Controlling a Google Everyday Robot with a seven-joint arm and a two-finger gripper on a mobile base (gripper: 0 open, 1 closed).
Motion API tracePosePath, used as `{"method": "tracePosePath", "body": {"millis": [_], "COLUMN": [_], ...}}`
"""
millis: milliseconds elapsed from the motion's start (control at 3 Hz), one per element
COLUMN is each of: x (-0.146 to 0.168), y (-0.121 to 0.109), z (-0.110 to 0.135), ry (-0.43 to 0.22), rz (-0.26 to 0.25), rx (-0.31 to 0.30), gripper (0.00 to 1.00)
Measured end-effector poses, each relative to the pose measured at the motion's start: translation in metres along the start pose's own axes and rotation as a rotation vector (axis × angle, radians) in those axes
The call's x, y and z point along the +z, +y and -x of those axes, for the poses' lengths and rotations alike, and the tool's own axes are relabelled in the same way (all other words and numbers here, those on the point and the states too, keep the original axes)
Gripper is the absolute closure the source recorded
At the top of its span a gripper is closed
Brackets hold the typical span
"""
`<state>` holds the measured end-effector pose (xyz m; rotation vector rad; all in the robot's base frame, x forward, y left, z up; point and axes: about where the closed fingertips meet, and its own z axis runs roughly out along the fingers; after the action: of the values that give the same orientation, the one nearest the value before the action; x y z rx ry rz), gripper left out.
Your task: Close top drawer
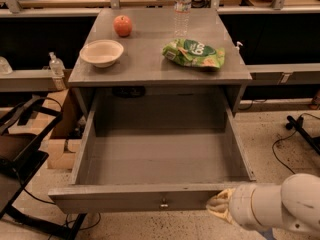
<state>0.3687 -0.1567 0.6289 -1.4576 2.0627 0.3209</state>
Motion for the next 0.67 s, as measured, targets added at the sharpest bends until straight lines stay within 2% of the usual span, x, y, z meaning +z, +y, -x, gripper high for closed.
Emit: {"method": "tracePosePath", "body": {"millis": [333,667], "x": [0.002,0.006], "y": [-0.020,-0.052], "z": [0.001,0.003], "ry": [0.004,0.001], "rz": [-0.023,-0.031], "rx": [-0.007,-0.007], "gripper": [1.00,1.00]}}
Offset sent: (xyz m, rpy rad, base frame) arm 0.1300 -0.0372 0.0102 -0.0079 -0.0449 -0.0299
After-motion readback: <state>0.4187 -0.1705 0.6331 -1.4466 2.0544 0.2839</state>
